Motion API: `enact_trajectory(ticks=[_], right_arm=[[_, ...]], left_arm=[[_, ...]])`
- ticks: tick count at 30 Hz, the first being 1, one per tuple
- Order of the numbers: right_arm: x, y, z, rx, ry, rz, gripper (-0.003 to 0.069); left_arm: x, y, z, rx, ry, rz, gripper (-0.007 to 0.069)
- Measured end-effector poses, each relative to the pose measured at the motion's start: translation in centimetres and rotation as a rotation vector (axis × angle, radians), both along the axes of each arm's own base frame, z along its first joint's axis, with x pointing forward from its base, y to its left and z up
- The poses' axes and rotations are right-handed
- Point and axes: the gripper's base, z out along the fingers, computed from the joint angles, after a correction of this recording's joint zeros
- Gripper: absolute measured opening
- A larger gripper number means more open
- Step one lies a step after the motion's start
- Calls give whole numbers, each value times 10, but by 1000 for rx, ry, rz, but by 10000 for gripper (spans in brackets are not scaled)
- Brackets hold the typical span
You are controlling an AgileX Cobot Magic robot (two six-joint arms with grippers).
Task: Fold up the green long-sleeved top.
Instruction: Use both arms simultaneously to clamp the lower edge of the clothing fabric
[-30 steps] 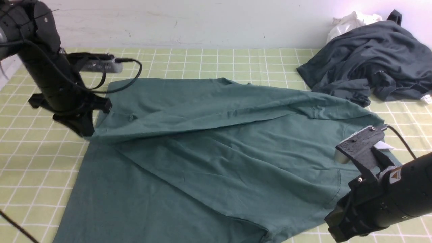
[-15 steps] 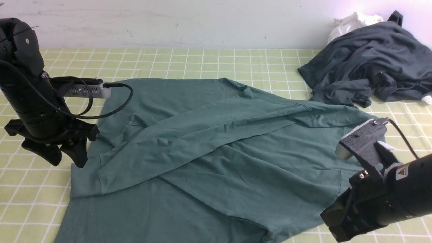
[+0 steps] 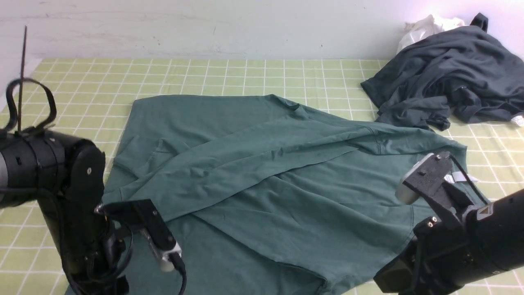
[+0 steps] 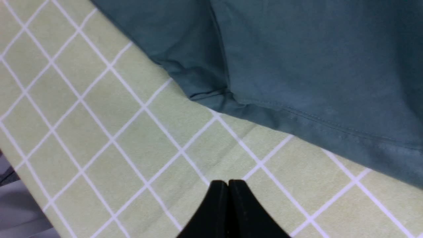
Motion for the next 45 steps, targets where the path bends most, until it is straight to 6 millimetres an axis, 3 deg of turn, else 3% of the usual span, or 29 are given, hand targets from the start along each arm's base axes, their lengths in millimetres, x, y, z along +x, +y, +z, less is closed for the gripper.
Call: enact_trajectory(ticks=[3,8,14,17,22,25,29,32,39,45], right_arm=[[-2,2,1,19,4,19,-10],[-3,2,2,28,-2,37,-10],[-3,2,3,28,-5,41,-10],[-3,2,3,27,-6,43,-10],[-3,2,3,24,-17,59,-10],[-3,3,3,26,-19,62,-10],[-3,4,3,44,-11,61,-10],[-4,4,4,48,-11,72,-10],[-4,5,4,61,-3,71,-10],[-5,6,4,67,1,70,-10]], left_arm=[[-4,0,-11,-16,-41,-66,483],[1,-2,-13,-34,-119,-82,349],[1,-2,-11,-38,-136,10,69],[-1,-1,-2,-43,-158,94,12],[-11,2,19,-47,-186,170,37],[-18,6,18,-10,-161,155,115],[-28,13,4,30,-142,127,287],[-33,14,-2,30,-136,111,347],[-40,17,-17,29,-186,7,328],[-40,17,-19,37,-190,50,173]])
